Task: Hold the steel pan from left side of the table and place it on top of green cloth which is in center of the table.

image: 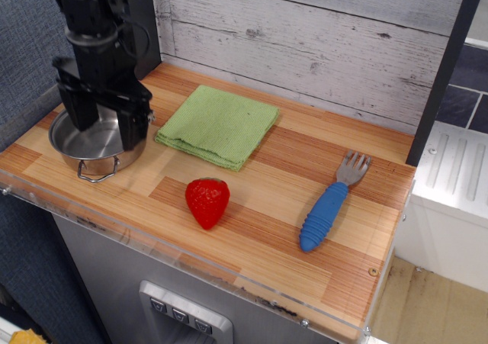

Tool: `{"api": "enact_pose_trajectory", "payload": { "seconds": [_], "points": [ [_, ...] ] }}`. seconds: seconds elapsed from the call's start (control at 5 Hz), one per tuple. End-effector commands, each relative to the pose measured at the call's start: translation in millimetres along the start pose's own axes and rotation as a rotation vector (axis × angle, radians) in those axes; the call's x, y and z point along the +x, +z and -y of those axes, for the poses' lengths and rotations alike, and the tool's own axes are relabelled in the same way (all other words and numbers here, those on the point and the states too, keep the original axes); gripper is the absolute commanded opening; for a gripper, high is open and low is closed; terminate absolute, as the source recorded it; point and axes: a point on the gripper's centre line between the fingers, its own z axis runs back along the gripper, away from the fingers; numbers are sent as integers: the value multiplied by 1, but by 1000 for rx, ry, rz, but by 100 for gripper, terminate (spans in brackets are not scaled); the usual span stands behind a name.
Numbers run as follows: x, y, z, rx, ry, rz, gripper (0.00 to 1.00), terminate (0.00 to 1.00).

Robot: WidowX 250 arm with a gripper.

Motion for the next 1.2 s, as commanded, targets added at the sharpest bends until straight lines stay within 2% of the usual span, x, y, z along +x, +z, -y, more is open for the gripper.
{"api": "enact_pose_trajectory", "payload": {
  "seconds": [0.0, 0.2, 0.4, 0.6, 1.0],
  "points": [
    [6, -16, -1, 2, -6, -13, 100, 0],
    [8, -25, 2, -4, -22, -33, 100, 0],
    [10, -26, 5, 4, -37, -30, 0, 0],
    [11, -20, 7, 8, -49, -17, 0, 0],
    [12, 35, -2, -8, -158, 56, 0, 0]
  ]
}}
